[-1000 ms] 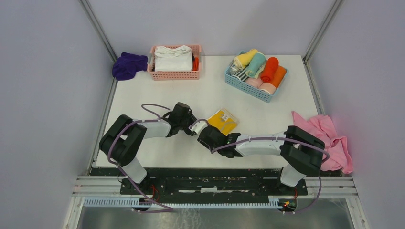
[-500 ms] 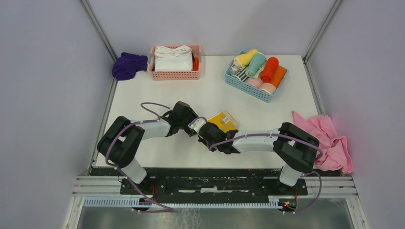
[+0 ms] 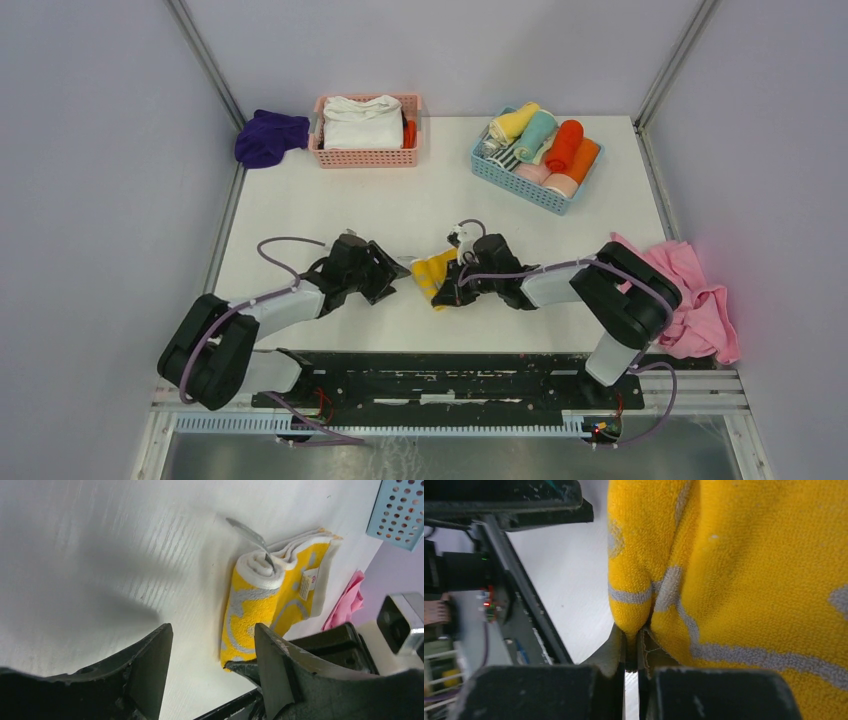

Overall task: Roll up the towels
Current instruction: Roll the towel at the center of the board.

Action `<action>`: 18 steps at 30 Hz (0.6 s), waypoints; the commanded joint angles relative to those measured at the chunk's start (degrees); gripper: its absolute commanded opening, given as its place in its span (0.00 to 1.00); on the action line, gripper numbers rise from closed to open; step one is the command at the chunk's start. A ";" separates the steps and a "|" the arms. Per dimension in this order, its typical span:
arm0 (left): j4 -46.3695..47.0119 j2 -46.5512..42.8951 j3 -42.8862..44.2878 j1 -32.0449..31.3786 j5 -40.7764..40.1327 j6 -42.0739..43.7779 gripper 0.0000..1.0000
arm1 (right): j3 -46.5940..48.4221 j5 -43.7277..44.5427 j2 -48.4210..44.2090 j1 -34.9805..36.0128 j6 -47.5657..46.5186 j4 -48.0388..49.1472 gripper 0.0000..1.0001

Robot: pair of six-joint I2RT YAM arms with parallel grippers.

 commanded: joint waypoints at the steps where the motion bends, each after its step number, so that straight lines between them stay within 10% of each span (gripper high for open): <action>1: 10.82 1.08 -2.47 0.20 4.54 0.02 0.68 | -4.64 -11.98 5.66 -3.77 15.19 18.27 0.04; 8: 17.41 9.64 0.42 0.20 8.61 0.14 0.65 | -8.33 -16.65 14.49 -9.02 25.72 31.03 0.03; 18: 16.99 20.56 3.71 -0.83 8.85 1.18 0.43 | -6.87 -17.17 14.41 -11.04 24.35 24.92 0.10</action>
